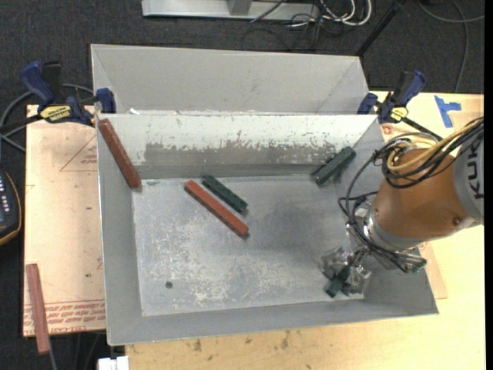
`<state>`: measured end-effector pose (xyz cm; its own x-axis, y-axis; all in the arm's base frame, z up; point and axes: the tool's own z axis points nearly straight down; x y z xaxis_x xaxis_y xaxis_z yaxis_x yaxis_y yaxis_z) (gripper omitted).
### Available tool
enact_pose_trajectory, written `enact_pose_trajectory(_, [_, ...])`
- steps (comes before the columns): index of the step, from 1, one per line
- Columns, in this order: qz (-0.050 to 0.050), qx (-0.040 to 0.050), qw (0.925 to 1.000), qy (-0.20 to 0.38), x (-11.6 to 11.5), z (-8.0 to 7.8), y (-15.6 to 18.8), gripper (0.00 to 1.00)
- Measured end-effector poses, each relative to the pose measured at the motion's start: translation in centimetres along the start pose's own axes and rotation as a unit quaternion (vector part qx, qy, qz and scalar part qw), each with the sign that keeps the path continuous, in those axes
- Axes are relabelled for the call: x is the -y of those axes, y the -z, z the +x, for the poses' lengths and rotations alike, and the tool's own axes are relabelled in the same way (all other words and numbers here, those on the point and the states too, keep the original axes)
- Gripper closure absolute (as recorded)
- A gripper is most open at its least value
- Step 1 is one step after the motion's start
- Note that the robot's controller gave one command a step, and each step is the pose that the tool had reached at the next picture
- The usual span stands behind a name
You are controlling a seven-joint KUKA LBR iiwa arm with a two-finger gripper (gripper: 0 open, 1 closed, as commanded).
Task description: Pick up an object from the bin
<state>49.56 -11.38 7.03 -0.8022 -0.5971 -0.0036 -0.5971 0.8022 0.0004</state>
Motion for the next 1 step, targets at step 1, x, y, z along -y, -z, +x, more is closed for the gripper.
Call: enact_pose_trajectory(1, [0.004, 0.0030, 0.9997, -0.023, 2.77, -2.99, 18.19, 1.00])
